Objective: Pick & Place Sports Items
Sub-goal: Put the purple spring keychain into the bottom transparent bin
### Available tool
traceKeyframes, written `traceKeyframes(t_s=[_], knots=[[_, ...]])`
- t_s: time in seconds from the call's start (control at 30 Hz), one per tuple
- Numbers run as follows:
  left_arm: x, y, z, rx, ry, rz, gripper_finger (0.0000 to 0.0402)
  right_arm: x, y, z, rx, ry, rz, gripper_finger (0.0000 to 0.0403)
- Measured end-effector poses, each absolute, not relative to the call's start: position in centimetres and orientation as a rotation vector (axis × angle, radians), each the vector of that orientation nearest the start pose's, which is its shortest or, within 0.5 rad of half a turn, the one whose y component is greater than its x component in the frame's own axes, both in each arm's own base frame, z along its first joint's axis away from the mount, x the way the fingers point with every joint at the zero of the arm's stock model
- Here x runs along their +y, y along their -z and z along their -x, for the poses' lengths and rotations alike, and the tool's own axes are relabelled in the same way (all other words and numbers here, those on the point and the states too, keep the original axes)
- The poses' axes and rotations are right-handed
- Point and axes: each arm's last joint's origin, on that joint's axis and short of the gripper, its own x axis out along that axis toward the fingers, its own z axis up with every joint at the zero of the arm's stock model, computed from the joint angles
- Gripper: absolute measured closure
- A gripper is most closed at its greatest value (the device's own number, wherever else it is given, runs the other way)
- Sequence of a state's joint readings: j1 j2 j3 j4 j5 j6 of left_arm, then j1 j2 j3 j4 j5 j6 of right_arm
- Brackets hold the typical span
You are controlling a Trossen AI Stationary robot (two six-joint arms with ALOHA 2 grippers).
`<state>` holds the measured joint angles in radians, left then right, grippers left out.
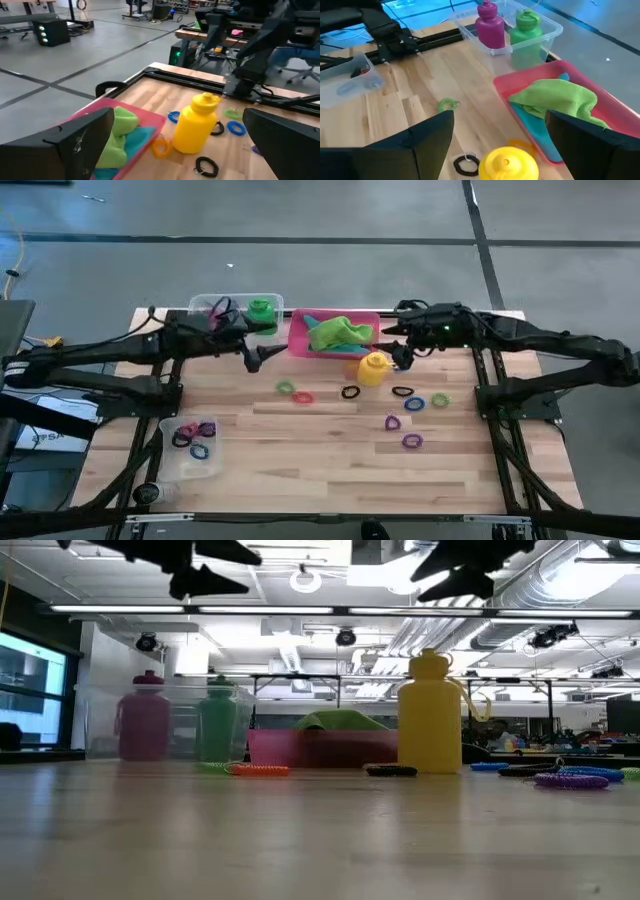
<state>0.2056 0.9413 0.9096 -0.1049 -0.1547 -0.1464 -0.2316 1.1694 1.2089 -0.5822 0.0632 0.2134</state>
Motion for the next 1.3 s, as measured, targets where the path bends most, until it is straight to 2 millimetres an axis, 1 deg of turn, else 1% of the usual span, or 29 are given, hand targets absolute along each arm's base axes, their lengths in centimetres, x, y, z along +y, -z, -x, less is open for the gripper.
traceKeyframes(t_s=[0.2,0.47,0.6,0.73,0.9,1.13,1.2,1.3], knots=[[4.1,-35.6,-20.3,0.111,-0.340,0.155,0.0042,-5.1,-36.6,-23.7,0.505,0.363,-0.255,0.0151],[3.9,-35.4,-20.4,0.128,-0.332,0.157,0.0042,-4.1,-36.4,-23.7,0.529,0.334,-0.292,0.0151],[3.9,-34.8,-20.3,0.193,-0.339,0.160,0.0042,-3.3,-35.9,-23.5,0.602,0.289,-0.297,0.0151],[4.0,-34.1,-20.1,0.264,-0.388,0.170,0.0042,-2.5,-35.1,-23.0,0.712,0.246,-0.293,0.0151],[4.1,-33.4,-20.2,0.311,-0.427,0.227,0.0042,-1.4,-34.4,-22.3,0.834,0.169,-0.301,0.0151],[3.7,-32.3,-21.3,0.379,-0.418,0.263,0.0042,0.5,-34.2,-22.1,0.893,0.022,-0.322,0.0151],[3.5,-31.9,-21.7,0.394,-0.413,0.280,0.0042,1.1,-34.0,-21.9,0.917,0.018,-0.331,0.0151],[3.1,-31.4,-22.3,0.422,-0.398,0.279,0.0042,1.7,-33.8,-21.5,0.962,0.059,-0.361,0.0151]])
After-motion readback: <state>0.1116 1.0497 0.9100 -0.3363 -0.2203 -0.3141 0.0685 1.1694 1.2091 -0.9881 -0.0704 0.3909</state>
